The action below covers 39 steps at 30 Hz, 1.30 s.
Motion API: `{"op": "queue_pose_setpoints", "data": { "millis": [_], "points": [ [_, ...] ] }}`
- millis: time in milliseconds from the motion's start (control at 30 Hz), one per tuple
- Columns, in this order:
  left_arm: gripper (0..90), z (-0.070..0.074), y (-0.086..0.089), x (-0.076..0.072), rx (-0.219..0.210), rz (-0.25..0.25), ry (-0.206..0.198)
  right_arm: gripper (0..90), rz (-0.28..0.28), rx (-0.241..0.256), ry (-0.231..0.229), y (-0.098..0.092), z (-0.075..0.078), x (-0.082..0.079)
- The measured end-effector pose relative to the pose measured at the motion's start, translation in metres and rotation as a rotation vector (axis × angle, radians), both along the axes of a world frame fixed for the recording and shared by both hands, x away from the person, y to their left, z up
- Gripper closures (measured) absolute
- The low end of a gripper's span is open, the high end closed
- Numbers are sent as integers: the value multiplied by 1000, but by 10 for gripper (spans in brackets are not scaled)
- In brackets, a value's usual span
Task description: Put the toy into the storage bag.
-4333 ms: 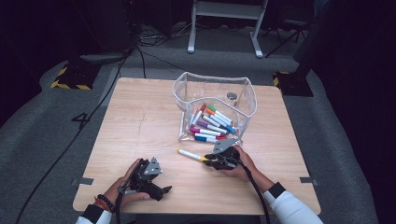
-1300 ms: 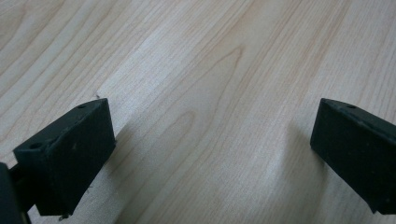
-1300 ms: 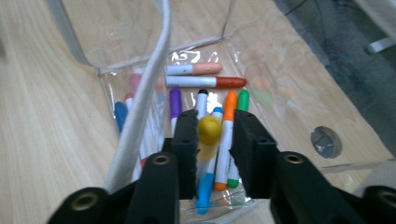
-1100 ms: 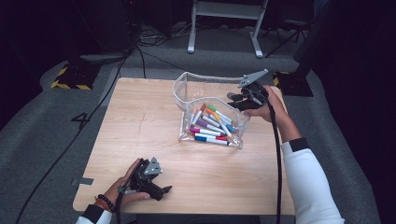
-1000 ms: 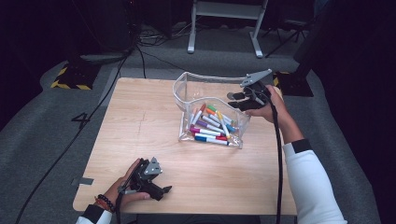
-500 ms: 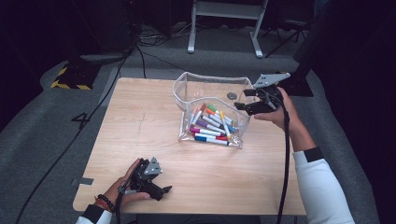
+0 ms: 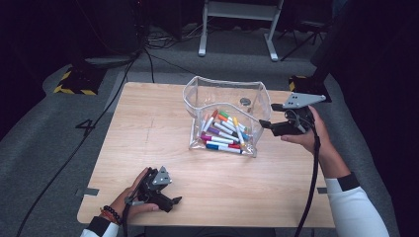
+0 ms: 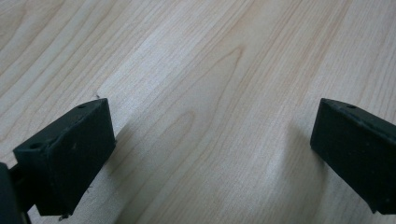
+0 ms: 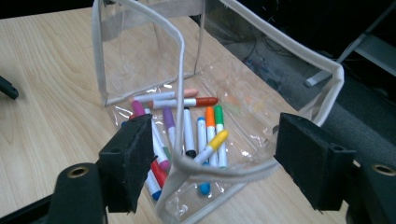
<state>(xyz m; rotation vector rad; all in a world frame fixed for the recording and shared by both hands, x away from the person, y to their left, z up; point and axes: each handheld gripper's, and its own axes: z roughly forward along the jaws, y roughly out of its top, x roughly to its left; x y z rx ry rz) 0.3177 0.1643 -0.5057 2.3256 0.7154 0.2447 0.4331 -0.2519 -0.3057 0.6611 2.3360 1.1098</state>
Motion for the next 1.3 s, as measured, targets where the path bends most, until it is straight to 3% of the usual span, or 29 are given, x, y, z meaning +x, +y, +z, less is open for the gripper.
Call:
{"op": "queue_pose_setpoints", "data": {
  "millis": [333, 833, 1033, 1300],
  "points": [
    [1, 0, 0, 0, 0, 0, 0, 273, -33, -49, -4, -15, -25, -23],
    [1, 0, 0, 0, 1, 1, 1, 268, -69, -118, 49, -32, -71, -45],
    [1, 0, 0, 0, 0, 1, 1, 270, -102, -105, 41, -40, -87, -53],
    [1, 0, 0, 0, 0, 0, 0, 268, -110, -100, 76, -51, -113, -64]
  ]
}}
